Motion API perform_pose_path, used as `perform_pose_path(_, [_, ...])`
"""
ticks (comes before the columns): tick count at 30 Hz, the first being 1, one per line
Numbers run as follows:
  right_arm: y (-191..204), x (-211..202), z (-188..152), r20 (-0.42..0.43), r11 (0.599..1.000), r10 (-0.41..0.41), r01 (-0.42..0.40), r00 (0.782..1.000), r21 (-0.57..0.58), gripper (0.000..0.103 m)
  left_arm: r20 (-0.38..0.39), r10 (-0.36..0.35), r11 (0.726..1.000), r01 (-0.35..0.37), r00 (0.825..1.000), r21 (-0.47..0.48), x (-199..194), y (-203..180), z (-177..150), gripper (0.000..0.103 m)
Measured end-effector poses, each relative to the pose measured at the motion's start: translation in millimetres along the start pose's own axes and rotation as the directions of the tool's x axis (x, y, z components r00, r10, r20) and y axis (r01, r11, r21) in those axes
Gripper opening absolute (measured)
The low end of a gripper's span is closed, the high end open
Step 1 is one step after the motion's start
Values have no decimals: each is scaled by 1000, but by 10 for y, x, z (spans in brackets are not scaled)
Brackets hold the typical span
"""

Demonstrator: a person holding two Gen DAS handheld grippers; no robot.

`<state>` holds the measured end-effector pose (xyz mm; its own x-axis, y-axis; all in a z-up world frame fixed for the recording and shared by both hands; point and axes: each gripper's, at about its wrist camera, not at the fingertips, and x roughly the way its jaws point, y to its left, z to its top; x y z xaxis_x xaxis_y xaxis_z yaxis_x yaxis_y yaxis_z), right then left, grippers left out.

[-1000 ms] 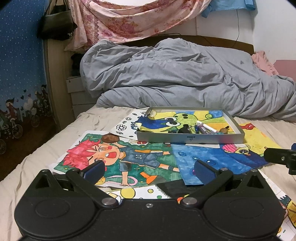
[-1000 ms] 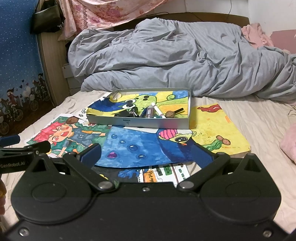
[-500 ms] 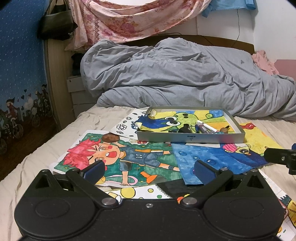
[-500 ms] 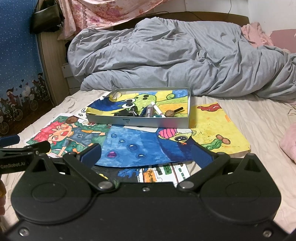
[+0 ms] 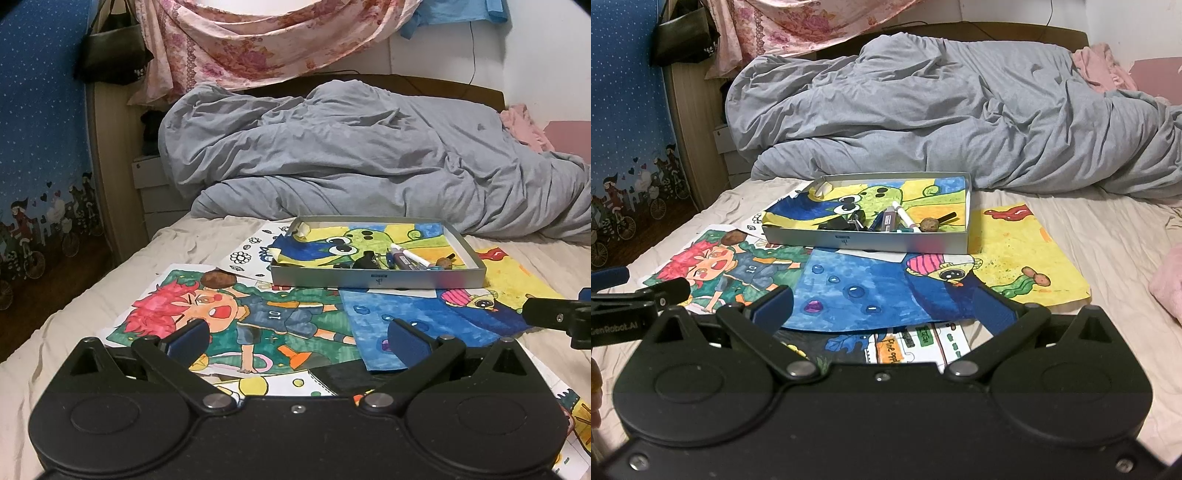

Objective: Organize rigid objects

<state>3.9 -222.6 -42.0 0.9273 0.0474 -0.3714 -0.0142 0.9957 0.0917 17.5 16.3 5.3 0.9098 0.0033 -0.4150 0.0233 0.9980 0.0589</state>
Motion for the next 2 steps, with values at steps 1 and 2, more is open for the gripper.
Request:
perform_pose_path(1, [1,0,-1,-1,1000,0,0,1000,0,103,-2,0,1000,0,1000,1,2,-11,2,102])
perform_pose_path(2, [-3,3,-20,-2,1000,-1,1,1000,0,103,-6,0,1000,0,1000,0,7,-17,4,102])
